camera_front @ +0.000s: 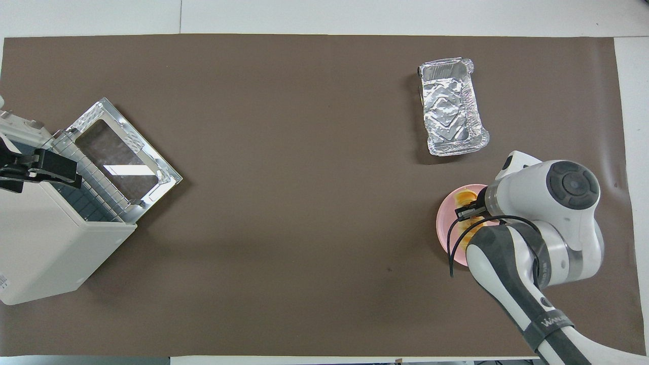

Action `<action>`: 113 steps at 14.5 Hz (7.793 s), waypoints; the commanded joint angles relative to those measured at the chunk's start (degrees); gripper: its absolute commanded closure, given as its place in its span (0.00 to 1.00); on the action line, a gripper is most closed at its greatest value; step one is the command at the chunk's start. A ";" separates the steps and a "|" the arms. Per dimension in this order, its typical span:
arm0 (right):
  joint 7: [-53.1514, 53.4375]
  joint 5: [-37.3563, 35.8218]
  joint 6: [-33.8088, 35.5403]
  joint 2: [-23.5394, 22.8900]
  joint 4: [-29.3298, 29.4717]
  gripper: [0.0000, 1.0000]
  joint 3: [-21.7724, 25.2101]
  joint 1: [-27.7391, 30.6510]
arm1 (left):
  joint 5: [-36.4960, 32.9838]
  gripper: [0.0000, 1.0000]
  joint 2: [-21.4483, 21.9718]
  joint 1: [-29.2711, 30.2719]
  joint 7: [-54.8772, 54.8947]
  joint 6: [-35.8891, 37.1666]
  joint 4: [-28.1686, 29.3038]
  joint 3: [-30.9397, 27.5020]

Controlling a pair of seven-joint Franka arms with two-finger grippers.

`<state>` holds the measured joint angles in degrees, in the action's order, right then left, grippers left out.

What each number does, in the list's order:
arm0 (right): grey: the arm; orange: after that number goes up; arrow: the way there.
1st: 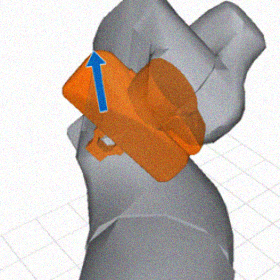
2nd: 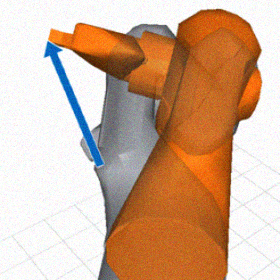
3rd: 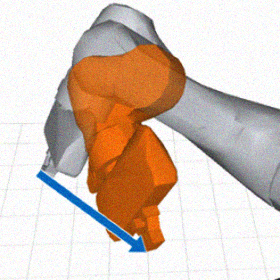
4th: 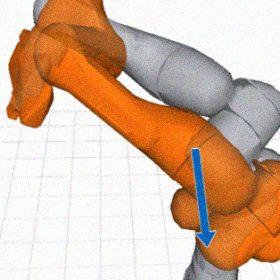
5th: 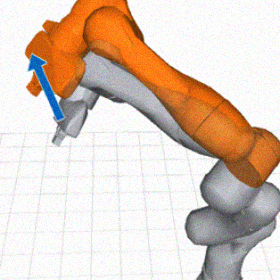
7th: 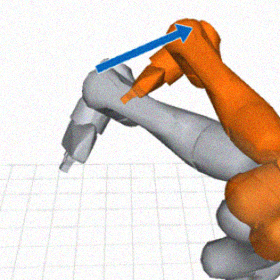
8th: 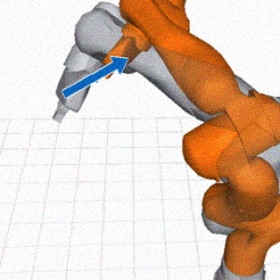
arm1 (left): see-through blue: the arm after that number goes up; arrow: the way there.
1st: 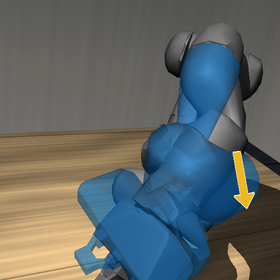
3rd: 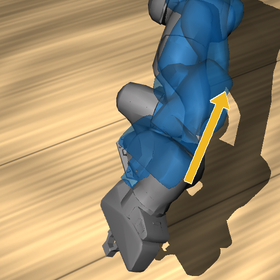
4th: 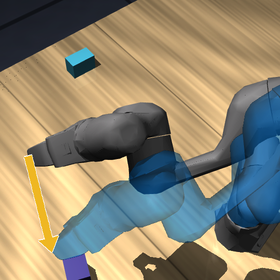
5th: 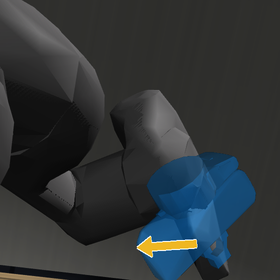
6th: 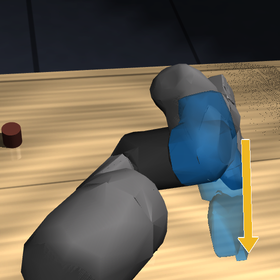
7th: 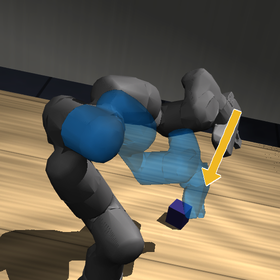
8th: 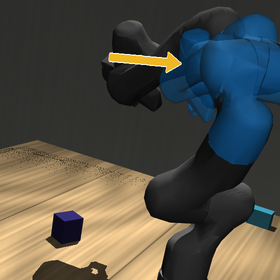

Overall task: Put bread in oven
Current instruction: 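Grasp the bread slices with the right gripper and lift them, then carry the bread with the right gripper over the foil tray and lower, then open the right gripper to release the bread into the foil tray, then grasp the edge of the foil tray with the right gripper, then slide the foil tray toward the toaster oven with the right gripper, release, then withdraw the right gripper while the left gripper grasps the foil tray, then carry the foil tray with the left gripper into the open toaster oven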

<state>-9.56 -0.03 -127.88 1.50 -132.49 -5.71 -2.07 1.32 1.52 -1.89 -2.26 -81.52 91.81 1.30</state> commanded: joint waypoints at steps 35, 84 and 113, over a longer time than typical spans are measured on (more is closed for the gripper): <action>-5.21 -7.26 -4.13 -35.43 41.52 1.00 0.70 5.32 | 0.62 0.00 1.56 0.58 -0.11 -0.31 1.62 0.11; -6.35 -1.20 49.91 -3.79 49.60 0.00 2.11 11.65 | 0.53 0.00 -19.85 -32.72 -33.20 -26.72 -4.80 1.34; 4.46 0.03 44.92 0.43 42.13 0.00 -4.48 11.21 | -4.22 0.96 -28.85 -39.77 -49.86 -42.76 5.30 0.63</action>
<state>-6.03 -0.71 -84.00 1.91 -91.02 -9.42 8.26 -1.66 -28.18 -41.95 -51.26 -123.79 95.13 1.84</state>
